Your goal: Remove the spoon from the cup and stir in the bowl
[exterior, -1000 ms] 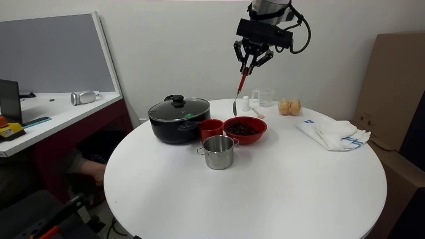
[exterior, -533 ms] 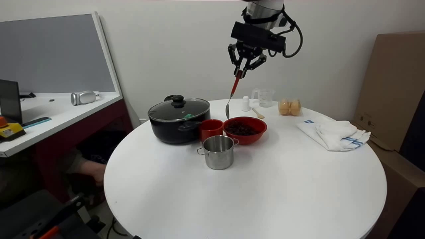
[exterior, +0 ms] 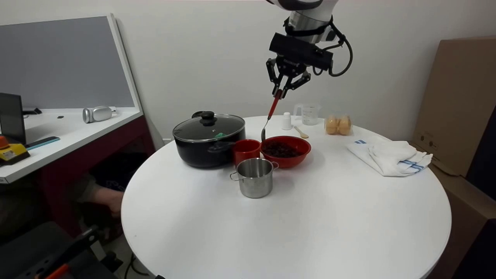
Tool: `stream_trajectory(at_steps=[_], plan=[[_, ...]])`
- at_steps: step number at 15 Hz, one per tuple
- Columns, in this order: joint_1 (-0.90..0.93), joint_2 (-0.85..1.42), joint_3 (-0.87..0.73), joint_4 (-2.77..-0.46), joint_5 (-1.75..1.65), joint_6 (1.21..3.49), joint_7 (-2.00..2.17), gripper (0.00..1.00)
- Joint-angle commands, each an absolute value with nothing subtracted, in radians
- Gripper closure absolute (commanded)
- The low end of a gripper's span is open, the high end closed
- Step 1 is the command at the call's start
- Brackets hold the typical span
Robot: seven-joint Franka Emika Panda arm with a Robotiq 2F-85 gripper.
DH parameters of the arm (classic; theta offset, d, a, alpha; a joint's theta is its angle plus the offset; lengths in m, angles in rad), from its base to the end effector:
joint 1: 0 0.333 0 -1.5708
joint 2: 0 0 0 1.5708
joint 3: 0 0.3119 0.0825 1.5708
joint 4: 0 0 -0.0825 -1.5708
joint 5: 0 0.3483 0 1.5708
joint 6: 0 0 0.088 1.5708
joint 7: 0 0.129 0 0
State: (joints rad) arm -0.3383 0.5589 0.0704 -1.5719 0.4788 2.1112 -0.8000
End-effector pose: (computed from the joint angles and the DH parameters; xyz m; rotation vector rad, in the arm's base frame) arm 0.6465 -0.1529 0.3160 -2.7098 -0.3641 -0.2899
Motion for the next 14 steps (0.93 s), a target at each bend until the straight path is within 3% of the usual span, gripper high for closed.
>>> stream_trajectory(at_steps=[1,14], plan=[[-0.337,0.558,0.059,-1.572,0.48,2.089,-0.776,0.96],[-0.41,0.62,0.009,-1.552,0.455,2.09,-0.8,0.96]])
